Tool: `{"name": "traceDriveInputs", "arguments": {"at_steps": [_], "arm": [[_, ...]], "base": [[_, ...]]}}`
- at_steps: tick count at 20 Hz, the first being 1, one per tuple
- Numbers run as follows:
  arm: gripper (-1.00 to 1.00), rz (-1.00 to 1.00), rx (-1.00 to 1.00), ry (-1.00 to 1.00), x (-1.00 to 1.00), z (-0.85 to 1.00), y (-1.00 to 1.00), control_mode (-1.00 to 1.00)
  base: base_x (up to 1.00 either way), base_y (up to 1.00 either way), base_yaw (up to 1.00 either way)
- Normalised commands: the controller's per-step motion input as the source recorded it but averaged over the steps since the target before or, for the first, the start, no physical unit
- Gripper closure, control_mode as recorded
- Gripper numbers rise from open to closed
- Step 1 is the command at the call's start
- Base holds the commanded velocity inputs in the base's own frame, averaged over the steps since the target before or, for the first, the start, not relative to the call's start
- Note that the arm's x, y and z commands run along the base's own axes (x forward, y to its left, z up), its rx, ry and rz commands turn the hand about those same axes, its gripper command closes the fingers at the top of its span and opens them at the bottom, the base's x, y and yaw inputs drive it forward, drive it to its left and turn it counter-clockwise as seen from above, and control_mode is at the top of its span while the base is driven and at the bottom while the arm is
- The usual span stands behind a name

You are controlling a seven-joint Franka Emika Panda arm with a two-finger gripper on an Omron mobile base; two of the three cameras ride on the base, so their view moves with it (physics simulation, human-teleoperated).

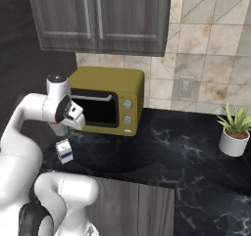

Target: Place the microwavable item in the microwave. Then, close the microwave door and press the start button.

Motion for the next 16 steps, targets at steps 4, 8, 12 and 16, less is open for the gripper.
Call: {"name": "traceDriveInputs", "arguments": {"at_steps": [4, 8, 12, 16], "arm": [[1.00, 0.00, 0.13, 0.00, -0.97, 0.33, -0.01, -1.00], [1.00, -0.01, 0.05, 0.05, -0.54, 0.00, -0.08, -1.00], [1.00, 0.00, 0.05, 0.16, -0.12, -0.01, -0.40, -1.00], [1.00, 0.00, 0.00, 0.06, 0.00, -0.05, -0.37, -1.00]], "base": [[0.00, 0.00, 0.00], [0.00, 0.00, 0.00], [0.00, 0.00, 0.00], [0.00, 0.00, 0.00]]}}
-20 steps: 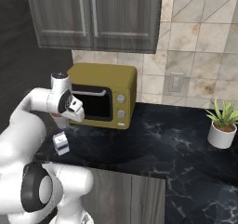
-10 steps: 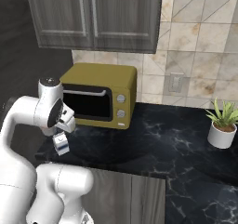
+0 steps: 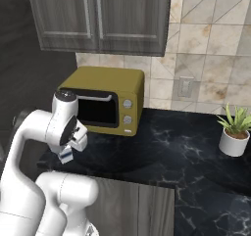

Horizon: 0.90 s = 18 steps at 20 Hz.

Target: Place the microwavable item in the microwave. Then, close the microwave door and press the start button.

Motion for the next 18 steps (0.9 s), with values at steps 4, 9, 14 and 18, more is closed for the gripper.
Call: {"name": "traceDriveInputs", "arguments": {"at_steps": [4, 9, 14, 18], "arm": [[1.00, 0.00, -0.06, 0.01, -0.01, -0.21, 0.02, 1.00], [1.00, 0.00, 0.00, 0.00, 0.00, 0.00, 0.00, 1.00], [1.00, 0.00, 0.00, 0.00, 0.00, 0.00, 0.00, 1.00], [1.00, 0.00, 0.00, 0.00, 0.00, 0.00, 0.00, 1.00]], "base": [[-0.05, 0.08, 0.00], [-0.94, 0.04, 0.00], [-1.00, 0.02, -0.01], [-0.96, 0.56, 0.01]]}}
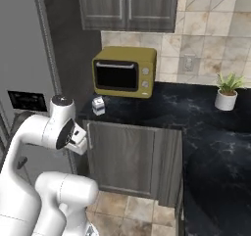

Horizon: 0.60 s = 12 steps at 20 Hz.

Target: Place the microwavable item in the microwave. Then, close the microwave door and press the start button.

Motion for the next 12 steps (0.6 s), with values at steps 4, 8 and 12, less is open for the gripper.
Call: {"name": "traceDriveInputs", "arguments": {"at_steps": [4, 8, 12], "arm": [[1.00, 0.00, 0.00, 0.00, 0.00, 0.00, 0.00, 1.00], [1.00, 0.00, 0.00, 0.00, 0.00, 0.00, 0.00, 1.00], [1.00, 0.00, 0.00, 0.00, 0.00, 0.00, 0.00, 1.00]], "base": [[-0.60, 1.00, 0.08], [-0.42, 1.00, 0.13], [-0.07, 1.00, 0.09]]}}
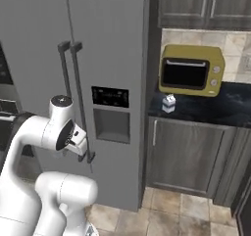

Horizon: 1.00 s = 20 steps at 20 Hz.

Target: Place the microwavable item in the microwave. Then, close the microwave door and press the start button.

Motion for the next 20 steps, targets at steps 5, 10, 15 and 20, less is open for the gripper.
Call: {"name": "traceDriveInputs", "arguments": {"at_steps": [5, 10, 15, 20], "arm": [[1.00, 0.00, 0.00, 0.00, 0.00, 0.00, 0.00, 1.00], [1.00, 0.00, 0.00, 0.00, 0.00, 0.00, 0.00, 1.00], [1.00, 0.00, 0.00, 0.00, 0.00, 0.00, 0.00, 1.00], [1.00, 0.00, 0.00, 0.00, 0.00, 0.00, 0.00, 1.00]], "base": [[0.01, 1.00, 0.05], [0.07, 1.00, 0.03], [0.14, 1.00, 0.00], [0.07, 1.00, 0.00]]}}
